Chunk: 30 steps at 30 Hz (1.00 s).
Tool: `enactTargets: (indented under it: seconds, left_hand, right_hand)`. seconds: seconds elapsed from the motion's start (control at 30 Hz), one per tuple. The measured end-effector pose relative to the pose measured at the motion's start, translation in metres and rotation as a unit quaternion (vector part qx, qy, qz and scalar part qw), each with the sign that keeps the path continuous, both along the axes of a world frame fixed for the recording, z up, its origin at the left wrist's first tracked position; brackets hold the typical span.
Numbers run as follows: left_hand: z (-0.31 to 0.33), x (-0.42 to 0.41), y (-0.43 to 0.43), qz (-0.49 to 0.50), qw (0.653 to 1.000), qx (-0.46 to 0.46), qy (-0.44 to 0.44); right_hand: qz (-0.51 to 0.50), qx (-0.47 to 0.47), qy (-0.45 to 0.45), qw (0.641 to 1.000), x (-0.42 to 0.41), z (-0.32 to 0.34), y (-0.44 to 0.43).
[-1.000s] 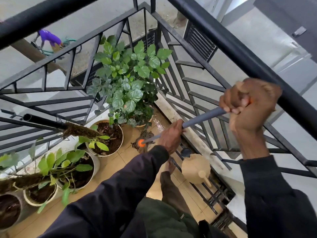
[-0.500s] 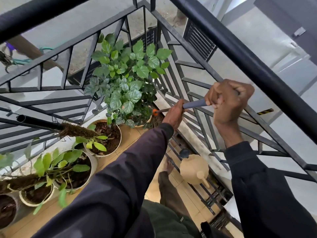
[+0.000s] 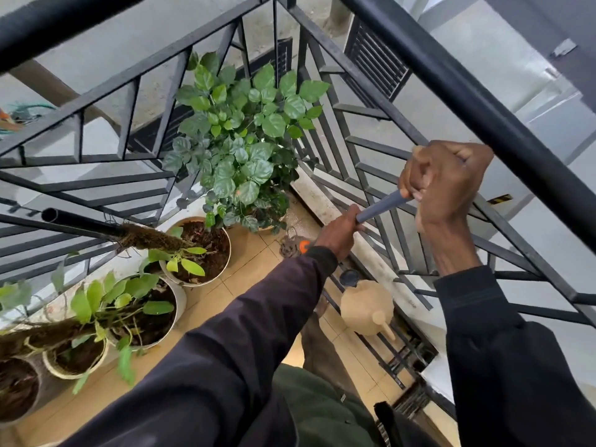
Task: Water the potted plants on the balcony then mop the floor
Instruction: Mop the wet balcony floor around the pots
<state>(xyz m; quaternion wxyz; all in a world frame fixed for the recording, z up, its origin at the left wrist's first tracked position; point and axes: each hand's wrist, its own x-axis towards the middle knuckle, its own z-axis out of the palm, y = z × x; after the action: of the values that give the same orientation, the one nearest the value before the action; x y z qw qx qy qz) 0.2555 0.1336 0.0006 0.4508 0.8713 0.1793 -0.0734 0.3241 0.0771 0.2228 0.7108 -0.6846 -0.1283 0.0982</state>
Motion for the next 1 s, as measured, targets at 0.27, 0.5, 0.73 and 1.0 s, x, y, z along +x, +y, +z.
enactTargets:
  seconds: [0.27,0.5,0.73,1.0]
  left_hand:
    - [-0.006,-0.048,0.001,0.022,0.996,0.081,-0.040]
    - [0.010,-0.044,0.008,0.055,0.981,0.083,-0.167]
    - [0.017,0.005,0.025,0.073,0.974,0.092,-0.194]
    - [-0.024,0.015,0.052,0.043,0.996,-0.008,-0.076]
  right_hand:
    - [0.152,0.085,0.012,0.985,-0.031,-0.007,-0.015]
    - [0.162,0.115,-0.039,0.979,-0.036,0.031,-0.004]
    - [0.092,0.171,-0.054,0.979,-0.016,0.038,0.015]
    - [0.060,0.012,-0.052,0.997,-0.023,-0.030,0.005]
